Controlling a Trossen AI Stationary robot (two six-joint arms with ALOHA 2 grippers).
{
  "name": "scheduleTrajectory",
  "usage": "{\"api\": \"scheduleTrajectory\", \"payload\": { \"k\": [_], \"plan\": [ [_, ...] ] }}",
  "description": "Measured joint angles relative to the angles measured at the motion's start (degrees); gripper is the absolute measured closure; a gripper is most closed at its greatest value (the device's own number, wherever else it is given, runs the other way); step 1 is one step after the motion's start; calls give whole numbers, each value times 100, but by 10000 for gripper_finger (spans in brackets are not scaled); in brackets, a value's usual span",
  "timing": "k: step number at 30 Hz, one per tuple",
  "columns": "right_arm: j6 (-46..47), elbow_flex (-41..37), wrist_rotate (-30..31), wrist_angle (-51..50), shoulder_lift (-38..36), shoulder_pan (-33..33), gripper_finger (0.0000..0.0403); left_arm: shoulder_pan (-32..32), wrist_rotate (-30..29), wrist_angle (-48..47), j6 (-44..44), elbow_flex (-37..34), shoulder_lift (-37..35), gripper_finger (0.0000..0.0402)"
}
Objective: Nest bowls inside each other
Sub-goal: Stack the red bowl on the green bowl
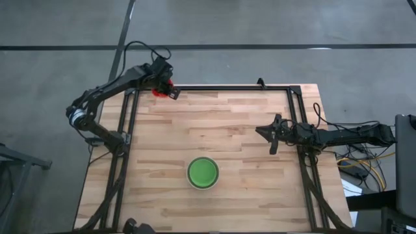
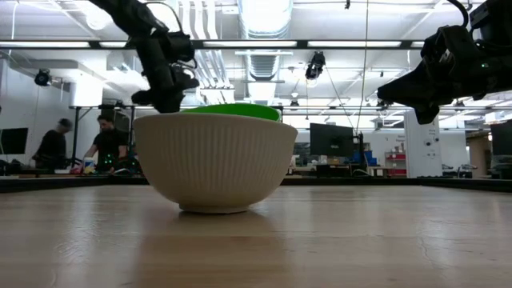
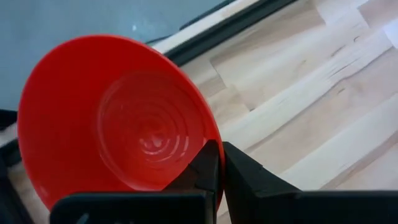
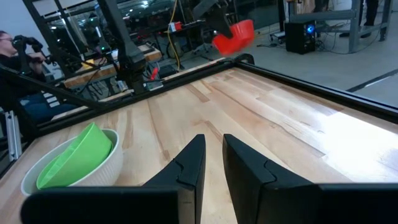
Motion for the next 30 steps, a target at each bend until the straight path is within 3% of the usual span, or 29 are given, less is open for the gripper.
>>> {"api": "scheduleTrajectory", "payload": {
  "k": [17, 30],
  "plan": [
    [0, 0, 0, 0, 2, 2, 349, -853, -419, -438, -346, 699, -7, 387],
    [0, 0, 0, 0, 1, 1, 349, -1749, -1286, -1560, -847, 1702, -7, 387]
  ]
}}
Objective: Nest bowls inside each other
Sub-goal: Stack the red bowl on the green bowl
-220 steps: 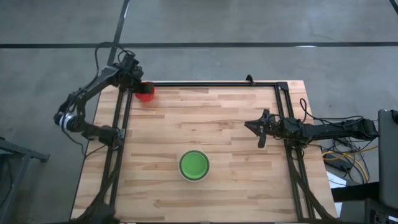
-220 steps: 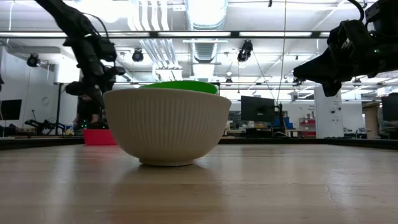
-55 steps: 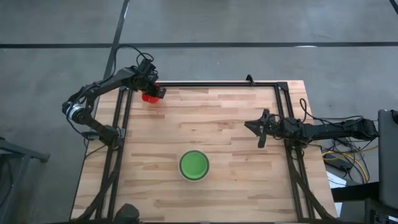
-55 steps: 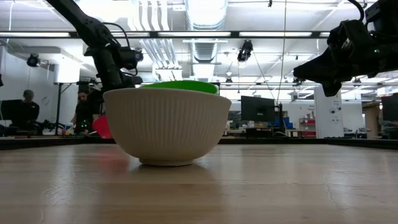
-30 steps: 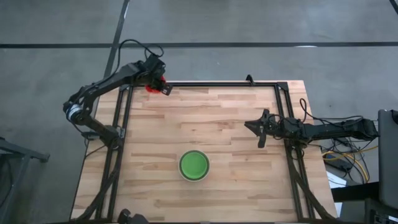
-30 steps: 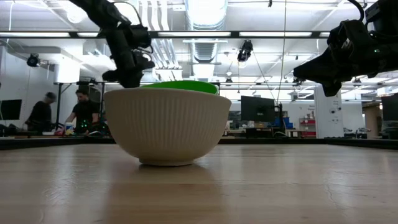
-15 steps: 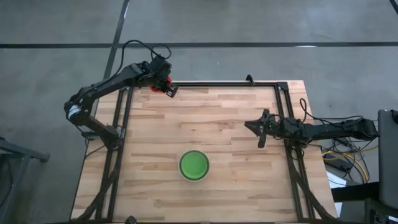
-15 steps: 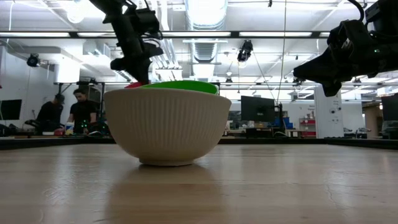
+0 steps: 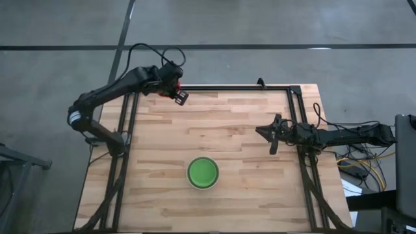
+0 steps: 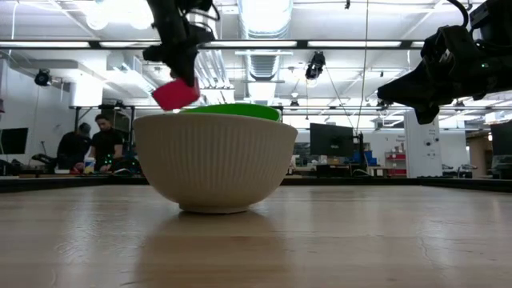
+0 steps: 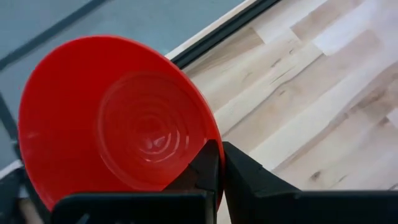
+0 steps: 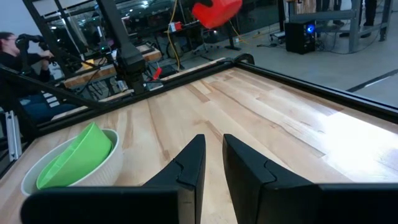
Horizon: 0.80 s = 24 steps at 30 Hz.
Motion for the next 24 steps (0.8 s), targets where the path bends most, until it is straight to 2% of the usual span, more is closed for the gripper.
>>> {"api": "scheduleTrajectory", "payload": {
  "k": [7, 20, 24],
  "plan": [
    [1, 0, 0, 0, 0, 0, 349, -572, -657, -638, -425, 420, -4, 387],
    [0, 0, 0, 0, 1, 1, 349, -1655, -687, -1407, -668, 803, -4, 387],
    [0, 0, 0, -2, 1, 1, 349, -2159, -939, -1610, -984, 811, -4, 387]
  ]
}}
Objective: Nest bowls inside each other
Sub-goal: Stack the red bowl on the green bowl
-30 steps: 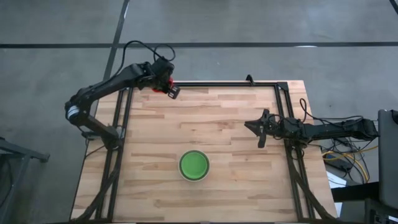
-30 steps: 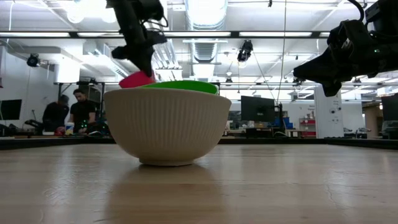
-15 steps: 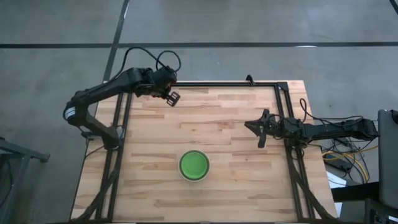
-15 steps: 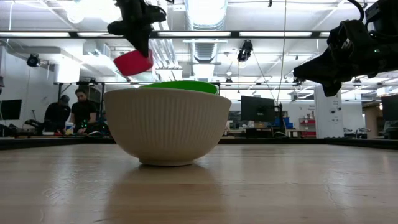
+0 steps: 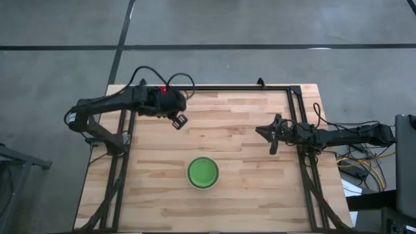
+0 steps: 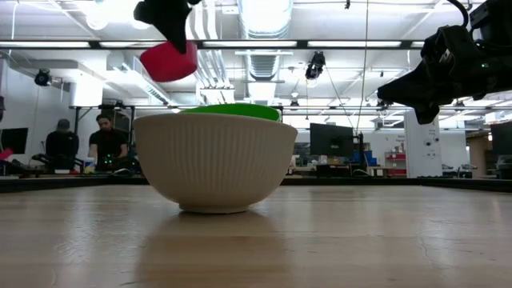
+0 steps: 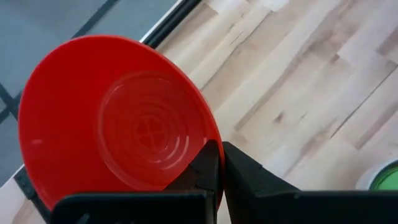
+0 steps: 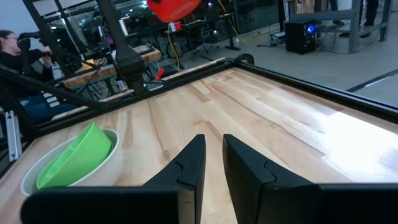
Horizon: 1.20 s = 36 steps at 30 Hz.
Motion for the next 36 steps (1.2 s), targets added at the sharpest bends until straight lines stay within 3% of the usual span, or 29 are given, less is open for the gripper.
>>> {"api": "scheduleTrajectory", "payload": {
  "k": [6, 13, 16, 27, 36],
  "plan": [
    [0, 0, 0, 1, -1, -1, 349, -968, -495, -68, -653, -2, 0, 387],
    [0, 0, 0, 2, -2, 0, 349, -2285, -1687, -38, -1250, -7, 0, 387],
    [1, 0, 0, 2, -2, -2, 349, -2635, -1881, 69, -1274, -9, 0, 387],
    [0, 0, 0, 0, -1, -2, 349, -2765, -1619, 1339, -551, -309, 0, 387],
    [0, 0, 0, 2, -2, -2, 349, -2563, -417, 2026, -573, -1053, 2, 387]
  ]
}}
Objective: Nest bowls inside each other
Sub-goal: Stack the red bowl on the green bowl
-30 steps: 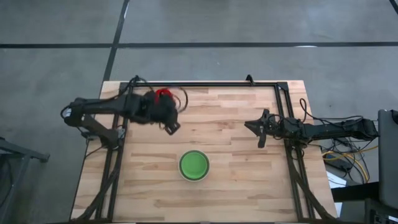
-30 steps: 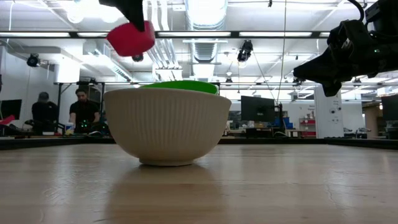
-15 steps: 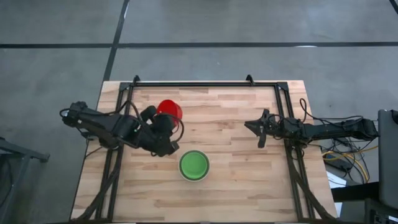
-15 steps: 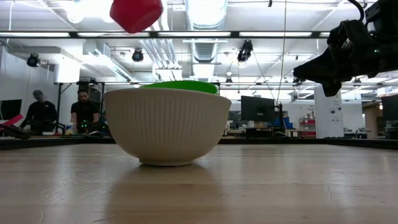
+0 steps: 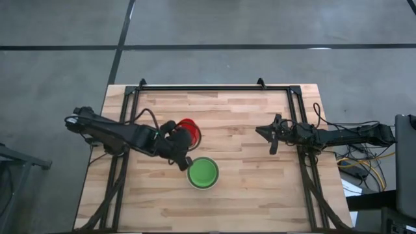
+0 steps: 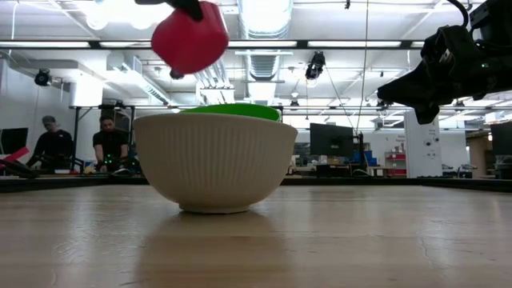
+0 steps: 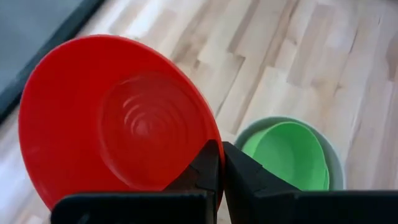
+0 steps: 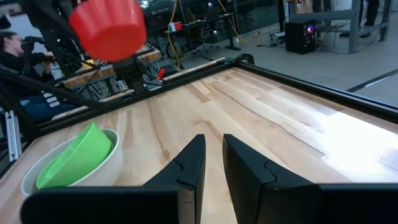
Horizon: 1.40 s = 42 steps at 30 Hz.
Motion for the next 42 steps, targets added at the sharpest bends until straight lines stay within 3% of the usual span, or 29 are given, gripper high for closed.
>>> {"api": "scheduleTrajectory", "payload": {
  "k": [10, 26, 42],
  "plan": [
    [0, 0, 0, -1, 1, 2, 349, 39, 550, 753, -152, -656, 10, 387],
    [0, 0, 0, -4, 2, 2, 349, -8, 719, 949, -215, -665, 439, 387],
    [1, 0, 0, -3, 0, 1, 349, -478, 713, 1003, -225, -643, 476, 387]
  ]
}}
